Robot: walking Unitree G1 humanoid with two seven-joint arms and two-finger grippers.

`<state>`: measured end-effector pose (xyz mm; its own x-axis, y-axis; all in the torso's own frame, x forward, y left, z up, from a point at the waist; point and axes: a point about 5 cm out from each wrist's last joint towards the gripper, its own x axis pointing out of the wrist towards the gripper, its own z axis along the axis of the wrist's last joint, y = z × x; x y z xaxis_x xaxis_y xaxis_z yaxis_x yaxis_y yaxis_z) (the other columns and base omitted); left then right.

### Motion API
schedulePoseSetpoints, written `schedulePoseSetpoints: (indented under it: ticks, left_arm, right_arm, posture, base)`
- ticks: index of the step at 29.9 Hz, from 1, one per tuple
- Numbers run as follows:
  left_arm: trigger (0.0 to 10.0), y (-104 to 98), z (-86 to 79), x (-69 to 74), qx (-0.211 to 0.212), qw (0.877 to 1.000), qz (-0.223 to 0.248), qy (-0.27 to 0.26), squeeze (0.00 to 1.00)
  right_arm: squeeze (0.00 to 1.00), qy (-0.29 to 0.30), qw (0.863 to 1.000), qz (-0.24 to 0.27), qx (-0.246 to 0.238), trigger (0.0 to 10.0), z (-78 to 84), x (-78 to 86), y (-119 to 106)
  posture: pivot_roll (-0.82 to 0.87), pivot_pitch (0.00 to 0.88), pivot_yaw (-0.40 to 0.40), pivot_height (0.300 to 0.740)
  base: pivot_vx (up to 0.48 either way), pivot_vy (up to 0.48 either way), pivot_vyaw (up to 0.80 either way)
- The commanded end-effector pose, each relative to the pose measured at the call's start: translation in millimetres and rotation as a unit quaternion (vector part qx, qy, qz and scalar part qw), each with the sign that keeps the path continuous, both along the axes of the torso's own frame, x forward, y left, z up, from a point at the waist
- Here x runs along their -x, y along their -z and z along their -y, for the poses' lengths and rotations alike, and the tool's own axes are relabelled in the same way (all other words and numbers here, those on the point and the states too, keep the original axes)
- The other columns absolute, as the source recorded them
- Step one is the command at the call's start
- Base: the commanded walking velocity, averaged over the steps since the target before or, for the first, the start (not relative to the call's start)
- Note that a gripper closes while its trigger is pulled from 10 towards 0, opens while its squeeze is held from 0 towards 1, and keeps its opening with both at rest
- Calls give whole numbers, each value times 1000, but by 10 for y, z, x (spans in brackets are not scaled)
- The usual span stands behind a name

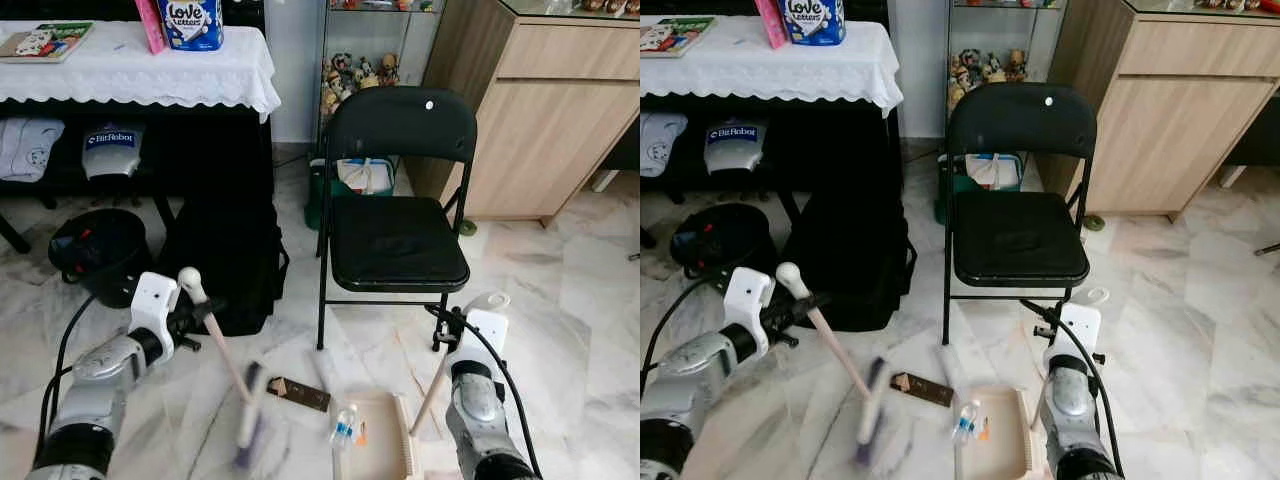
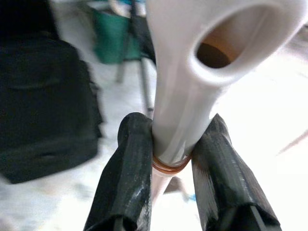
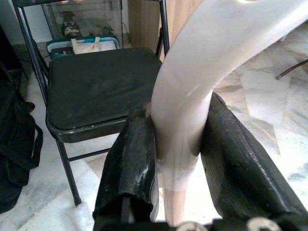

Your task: Sweep floor

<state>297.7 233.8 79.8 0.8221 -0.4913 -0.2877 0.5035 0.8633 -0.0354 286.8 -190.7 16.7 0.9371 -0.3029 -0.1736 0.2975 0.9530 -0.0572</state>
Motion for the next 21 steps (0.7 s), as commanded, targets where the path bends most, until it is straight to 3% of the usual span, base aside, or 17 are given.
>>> schedulePoseSetpoints:
  ticks: [1,7,16,20,21]
  left_arm:
    - [10000,84,43,81,22,998,-47,39,0]
    - [10000,55,8,124,34,995,-68,65,0]
    - [10000,-6,14,86,43,996,-60,40,0]
    - [10000,-20,72,150,60,992,-75,77,0]
    - [10000,-25,36,105,41,996,-61,51,0]
  right_arm:
    - [0,-5,1000,-13,-7,10000,-26,31,51]
    - [0,-5,1000,-14,-8,10000,-29,29,53]
    - [0,-5,1000,-16,-9,10000,-30,28,56]
    - [0,-3,1000,-17,-8,10000,-25,28,57]
    - [0,-3,1000,-17,-8,10000,-24,31,59]
  posture:
    - [-48,77,-37,740]
    - [-45,77,-38,740]
    - [-42,80,-38,740]
    - [-41,82,-38,740]
    - [-42,82,-37,740]
  base:
    - [0,0,0]
    - [0,0,0]
    - [0,0,0]
    - [0,0,0]
    - [0,0,0]
